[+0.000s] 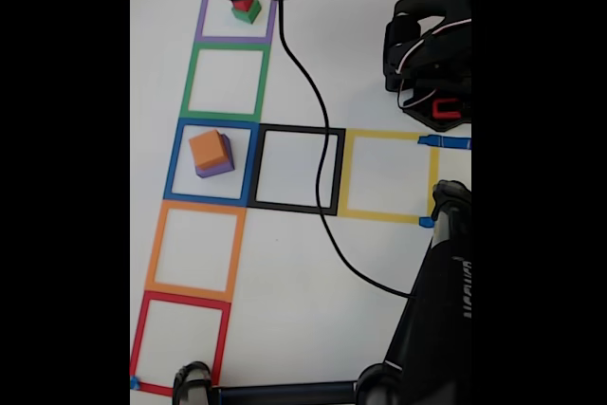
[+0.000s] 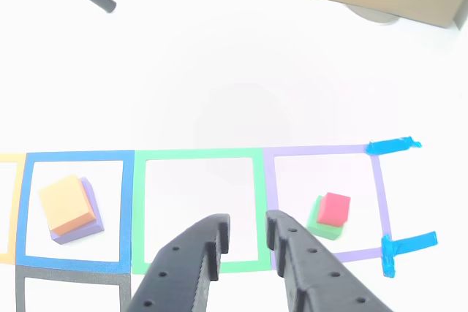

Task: Tower of hanoi

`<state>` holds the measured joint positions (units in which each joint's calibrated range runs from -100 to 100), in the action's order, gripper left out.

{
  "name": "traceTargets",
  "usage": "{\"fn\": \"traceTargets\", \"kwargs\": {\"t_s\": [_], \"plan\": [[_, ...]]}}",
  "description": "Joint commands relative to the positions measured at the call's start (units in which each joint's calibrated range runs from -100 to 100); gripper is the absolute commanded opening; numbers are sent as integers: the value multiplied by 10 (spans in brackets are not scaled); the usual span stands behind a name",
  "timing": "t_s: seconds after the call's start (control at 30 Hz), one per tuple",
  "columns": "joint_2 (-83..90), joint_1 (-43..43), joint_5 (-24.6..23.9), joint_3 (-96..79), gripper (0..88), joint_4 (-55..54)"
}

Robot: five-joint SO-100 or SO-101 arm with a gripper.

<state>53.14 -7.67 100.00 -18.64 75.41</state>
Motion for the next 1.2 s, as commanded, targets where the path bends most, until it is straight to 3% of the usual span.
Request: {"fn": "traceTargets", "kwargs": {"t_s": [0.0,0.17,0.37,0.6,0.77,0.9,1.17], "plan": [[-55,-47,0,234,11,138],[-106,-101,0,384,11,237],[-58,-159,0,235,11,202],[69,-230,0,-114,58,-24],[96,-255,0,-316,174,-217],[82,-257,0,-435,251,-375],[-21,-260,0,-565,269,-646]]}}
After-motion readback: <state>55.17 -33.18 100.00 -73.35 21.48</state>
